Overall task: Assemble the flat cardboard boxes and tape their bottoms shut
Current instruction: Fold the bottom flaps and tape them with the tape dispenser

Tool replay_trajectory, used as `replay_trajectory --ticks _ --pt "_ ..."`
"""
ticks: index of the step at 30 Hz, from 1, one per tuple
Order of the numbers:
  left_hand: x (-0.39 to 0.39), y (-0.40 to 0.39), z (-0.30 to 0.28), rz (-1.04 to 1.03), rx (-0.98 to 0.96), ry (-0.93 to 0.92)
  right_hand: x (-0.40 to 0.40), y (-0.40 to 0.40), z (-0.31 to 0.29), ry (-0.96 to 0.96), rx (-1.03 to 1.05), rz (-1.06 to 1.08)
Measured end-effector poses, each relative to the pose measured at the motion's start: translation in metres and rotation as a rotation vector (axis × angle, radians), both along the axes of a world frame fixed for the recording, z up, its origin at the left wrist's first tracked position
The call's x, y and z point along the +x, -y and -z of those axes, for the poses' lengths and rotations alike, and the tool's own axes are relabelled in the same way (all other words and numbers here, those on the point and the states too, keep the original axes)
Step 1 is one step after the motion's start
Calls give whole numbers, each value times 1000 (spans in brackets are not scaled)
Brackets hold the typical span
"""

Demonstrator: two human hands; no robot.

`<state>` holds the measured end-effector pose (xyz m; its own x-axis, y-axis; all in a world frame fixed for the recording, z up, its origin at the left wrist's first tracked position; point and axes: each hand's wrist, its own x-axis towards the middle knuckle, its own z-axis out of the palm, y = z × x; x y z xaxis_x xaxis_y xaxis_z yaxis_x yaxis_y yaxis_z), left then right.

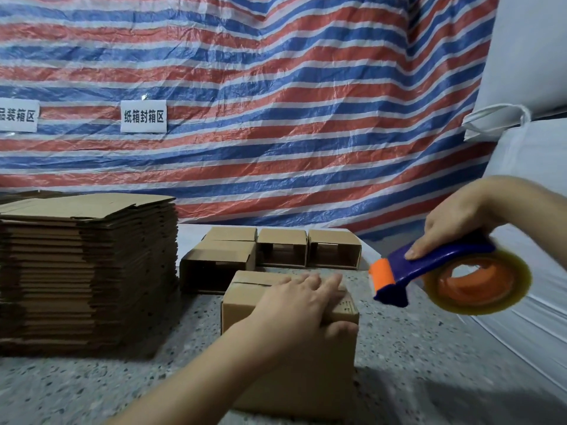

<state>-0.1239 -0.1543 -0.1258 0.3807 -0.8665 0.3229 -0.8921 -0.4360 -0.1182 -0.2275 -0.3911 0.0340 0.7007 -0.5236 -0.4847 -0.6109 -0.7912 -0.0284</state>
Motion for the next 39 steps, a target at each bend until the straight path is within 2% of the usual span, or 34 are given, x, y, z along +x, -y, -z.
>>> replay_trajectory --ticks 6,8,12,15,18,21,23,25,26,27,28,30,31,32,35,39 --pt "-4 -2 -2 14 -8 21 27 -22 75 -114 -469 -100" --pt "-5 -2 -3 3 12 30 20 -9 105 -20 -488 -97" --pt "-6 -1 -4 -4 19 20 11 6 168 394 -594 -104" --pt "-7 -2 -3 -1 10 18 9 9 213 592 -606 -51" --pt "-7 -1 -3 -1 3 12 10 7 243 645 -605 -10" --pt "-6 -2 -3 4 -8 1 7 -6 255 596 -599 -33" --pt "-5 -3 -3 14 -20 12 5 -16 246 562 -631 -12" --pt "-5 -2 -3 20 -25 25 6 -29 225 646 -667 46" --pt "-5 -2 -3 20 -26 28 7 -37 214 741 -598 74" --pt "-5 -2 -3 18 -27 33 10 -43 204 856 -404 118" --pt "-5 -2 -3 17 -29 39 13 -49 196 942 -85 200" --pt "-5 -2 -3 18 -36 46 19 -61 182 904 557 379" --pt "-5 -2 -2 20 -42 45 20 -65 180 862 737 405" --pt "-5 -1 -2 22 -47 46 20 -68 179 865 840 415" --pt "-5 -1 -1 27 -55 46 23 -67 179 983 966 447" --pt "-3 -1 0 32 -77 63 24 -69 187 1086 890 434"
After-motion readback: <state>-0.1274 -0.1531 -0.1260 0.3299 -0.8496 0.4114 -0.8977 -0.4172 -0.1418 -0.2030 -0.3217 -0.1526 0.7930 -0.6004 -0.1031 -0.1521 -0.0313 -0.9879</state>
